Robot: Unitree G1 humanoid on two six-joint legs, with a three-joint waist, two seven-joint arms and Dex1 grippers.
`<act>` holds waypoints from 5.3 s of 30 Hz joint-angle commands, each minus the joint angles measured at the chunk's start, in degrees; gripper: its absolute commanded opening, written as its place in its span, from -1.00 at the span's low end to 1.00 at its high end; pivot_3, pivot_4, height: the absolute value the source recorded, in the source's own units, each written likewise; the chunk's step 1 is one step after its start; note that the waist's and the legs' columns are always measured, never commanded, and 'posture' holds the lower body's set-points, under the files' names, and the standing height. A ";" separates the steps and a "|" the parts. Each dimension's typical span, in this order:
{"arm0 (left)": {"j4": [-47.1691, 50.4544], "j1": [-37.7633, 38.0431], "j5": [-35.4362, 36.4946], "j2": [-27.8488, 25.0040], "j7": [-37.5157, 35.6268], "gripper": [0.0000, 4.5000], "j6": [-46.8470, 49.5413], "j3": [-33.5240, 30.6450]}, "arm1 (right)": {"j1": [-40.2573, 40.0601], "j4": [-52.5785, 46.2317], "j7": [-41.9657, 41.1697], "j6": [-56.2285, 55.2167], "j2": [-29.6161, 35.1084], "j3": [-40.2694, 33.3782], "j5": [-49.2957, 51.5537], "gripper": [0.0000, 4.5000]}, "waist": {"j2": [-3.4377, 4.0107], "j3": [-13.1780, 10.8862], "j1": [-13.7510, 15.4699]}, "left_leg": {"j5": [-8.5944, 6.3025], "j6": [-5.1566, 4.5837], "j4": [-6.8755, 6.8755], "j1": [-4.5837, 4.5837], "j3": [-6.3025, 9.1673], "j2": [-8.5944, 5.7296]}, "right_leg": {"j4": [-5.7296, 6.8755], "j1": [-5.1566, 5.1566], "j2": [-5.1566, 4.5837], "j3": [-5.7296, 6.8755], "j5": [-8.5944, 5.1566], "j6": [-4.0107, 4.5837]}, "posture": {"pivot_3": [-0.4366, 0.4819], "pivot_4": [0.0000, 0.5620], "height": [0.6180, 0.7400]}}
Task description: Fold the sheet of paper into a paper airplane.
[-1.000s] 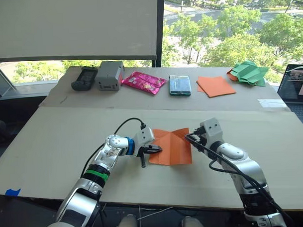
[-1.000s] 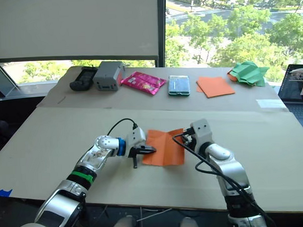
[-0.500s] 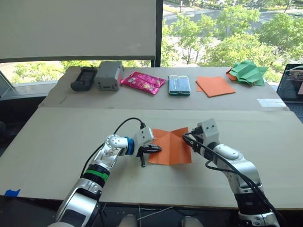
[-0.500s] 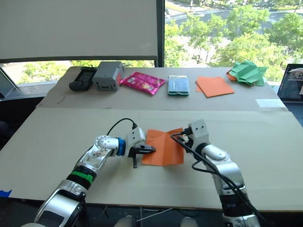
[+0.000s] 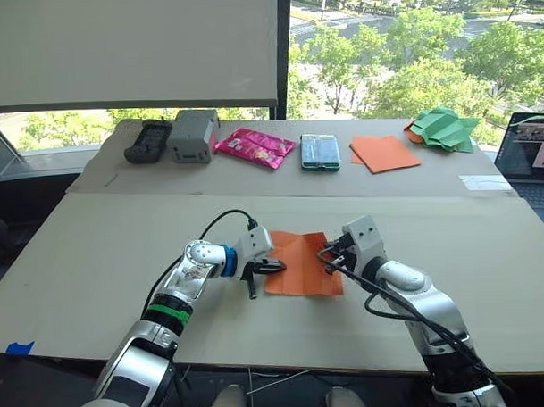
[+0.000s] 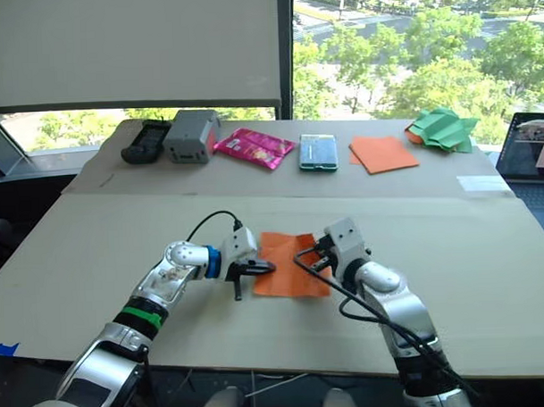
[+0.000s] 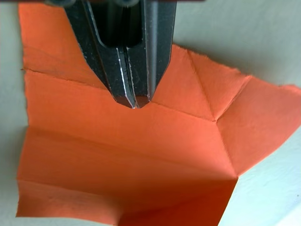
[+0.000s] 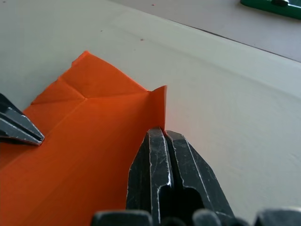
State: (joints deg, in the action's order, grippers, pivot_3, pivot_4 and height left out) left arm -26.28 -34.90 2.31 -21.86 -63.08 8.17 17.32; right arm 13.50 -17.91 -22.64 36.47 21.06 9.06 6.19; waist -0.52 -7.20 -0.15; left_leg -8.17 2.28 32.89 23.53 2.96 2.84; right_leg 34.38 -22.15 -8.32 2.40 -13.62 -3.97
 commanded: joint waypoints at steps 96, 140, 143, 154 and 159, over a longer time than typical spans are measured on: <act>-21.03 -10.46 -10.02 3.60 0.53 -1.00 -9.87 4.08 | 12.26 19.32 -8.69 -2.74 -7.30 11.18 -13.07 -0.99 | -0.24 -0.07 0.66 | 0.12 -0.18 0.11 -0.23 0.02 0.00 | 0.60 0.05 0.05 -0.02 -0.08 0.12 | -0.05 -0.47 0.38; -20.50 -9.60 -10.90 2.96 -0.65 -1.00 -9.78 4.13 | -0.59 12.32 -11.55 9.20 0.11 17.28 -16.82 -0.99 | -0.63 1.32 0.90 | -0.15 0.24 0.10 -0.38 0.02 0.02 | 0.60 0.23 0.01 0.00 -0.42 0.31 | -0.05 -0.47 0.38; -20.35 -9.52 -10.92 3.01 -0.68 -1.00 -9.72 4.18 | -1.39 11.59 -11.41 9.60 0.67 16.69 -16.38 -0.99 | -0.63 1.33 0.96 | -0.16 0.26 0.11 -0.38 0.01 0.01 | 0.60 0.25 0.00 0.00 -0.45 0.30 | -0.05 -0.47 0.38; -20.25 -9.47 -10.91 3.08 -0.88 -1.00 -9.71 4.37 | -5.65 7.29 -10.55 12.27 3.20 14.38 -14.57 -0.99 | -0.66 1.34 1.33 | -0.20 0.32 0.11 -0.37 0.00 0.00 | 0.54 0.34 -0.04 0.03 -0.51 0.28 | -0.05 -0.47 0.38; -20.16 -9.41 -10.88 2.98 -0.97 -1.00 -9.68 4.36 | -7.93 4.63 -10.17 13.56 4.84 13.08 -13.82 -0.99 | -0.74 1.30 1.55 | -0.22 0.36 0.11 -0.37 0.00 0.00 | 0.50 0.36 -0.07 0.07 -0.53 0.27 | -0.05 -0.47 0.38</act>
State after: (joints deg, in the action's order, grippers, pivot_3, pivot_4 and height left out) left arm -45.23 -46.04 -6.55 -18.13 -63.54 -2.61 20.23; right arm 10.29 -19.44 -32.19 41.98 23.44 20.74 -7.54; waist -1.26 -5.89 1.39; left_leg -8.39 2.65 33.00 23.17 2.96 2.84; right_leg 34.87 -21.78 -8.40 2.46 -14.16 -3.72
